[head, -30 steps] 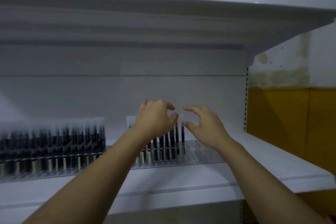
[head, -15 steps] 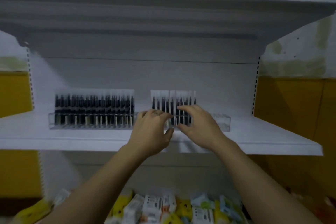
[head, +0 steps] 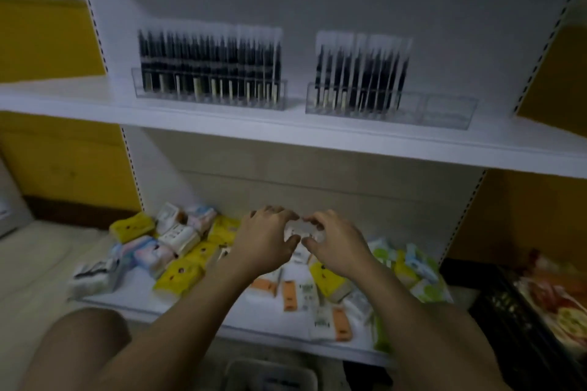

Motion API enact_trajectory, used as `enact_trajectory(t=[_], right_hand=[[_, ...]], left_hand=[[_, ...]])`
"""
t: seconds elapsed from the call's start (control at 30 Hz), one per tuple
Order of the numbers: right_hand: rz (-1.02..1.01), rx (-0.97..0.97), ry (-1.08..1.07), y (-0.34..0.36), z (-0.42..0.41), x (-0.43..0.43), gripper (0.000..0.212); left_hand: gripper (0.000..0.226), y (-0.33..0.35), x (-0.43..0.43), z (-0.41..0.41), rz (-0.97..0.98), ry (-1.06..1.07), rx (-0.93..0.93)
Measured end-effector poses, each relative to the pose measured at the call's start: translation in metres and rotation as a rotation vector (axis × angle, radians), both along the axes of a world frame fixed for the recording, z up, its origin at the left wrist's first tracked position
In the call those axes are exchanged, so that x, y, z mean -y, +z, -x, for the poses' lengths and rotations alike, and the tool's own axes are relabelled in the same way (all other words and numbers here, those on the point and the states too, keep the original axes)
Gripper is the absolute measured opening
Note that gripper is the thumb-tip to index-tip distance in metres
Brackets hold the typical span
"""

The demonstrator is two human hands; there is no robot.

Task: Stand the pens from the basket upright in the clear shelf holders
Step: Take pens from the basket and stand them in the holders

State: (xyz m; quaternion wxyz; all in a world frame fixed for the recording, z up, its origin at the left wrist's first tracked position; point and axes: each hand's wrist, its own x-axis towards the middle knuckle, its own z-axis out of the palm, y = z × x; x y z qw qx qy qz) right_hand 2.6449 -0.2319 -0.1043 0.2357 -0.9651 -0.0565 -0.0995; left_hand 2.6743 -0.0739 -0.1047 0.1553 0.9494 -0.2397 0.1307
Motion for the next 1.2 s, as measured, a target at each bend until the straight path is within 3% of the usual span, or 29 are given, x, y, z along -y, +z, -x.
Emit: enact_trajectory(t=[0.47, 0.6, 0.67, 0.73, 0.87, 1.0, 1.1, 1.2], right_hand=[[0.039, -0.622, 0.054, -0.208, -0.025, -0.022, 0.051], [0.052, -0.769, 0.088, -0.248, -0.025, -0.026, 0.042], [0.02, -0.855, 0.089, -0.267, -0.024, -0.028, 0.028], [0.029, -0.932, 0.098, -0.286, -0.024, -0.031, 0.005], [0.021, -1.088, 0.091, -0.331, -0.022, -0.034, 0.027], [0.001, -1.202, 0.079, -0.362, -0.022, -0.033, 0.011], [-0.024, -1.227, 0.063, -0.387, -0.026, -0.037, 0.026], [-0.046, -1.263, 0.071, -0.417, -0.031, -0.044, 0.014]], left_hand=[[0.042, -0.212, -0.036, -0.001, -0.028, 0.221, -0.598], [0.046, -0.248, -0.039, -0.001, -0.043, 0.263, -0.783], [0.044, -0.266, -0.041, -0.006, -0.046, 0.267, -0.872], [0.039, -0.289, -0.042, -0.012, 0.01, 0.317, -0.948], [0.03, -0.343, -0.041, -0.01, 0.109, 0.382, -1.133], [0.017, -0.393, -0.043, 0.001, 0.241, 0.418, -1.219], [0.016, -0.404, -0.049, 0.008, 0.47, 0.495, -1.274], [0.018, -0.418, -0.055, 0.015, 0.426, 0.556, -1.397]])
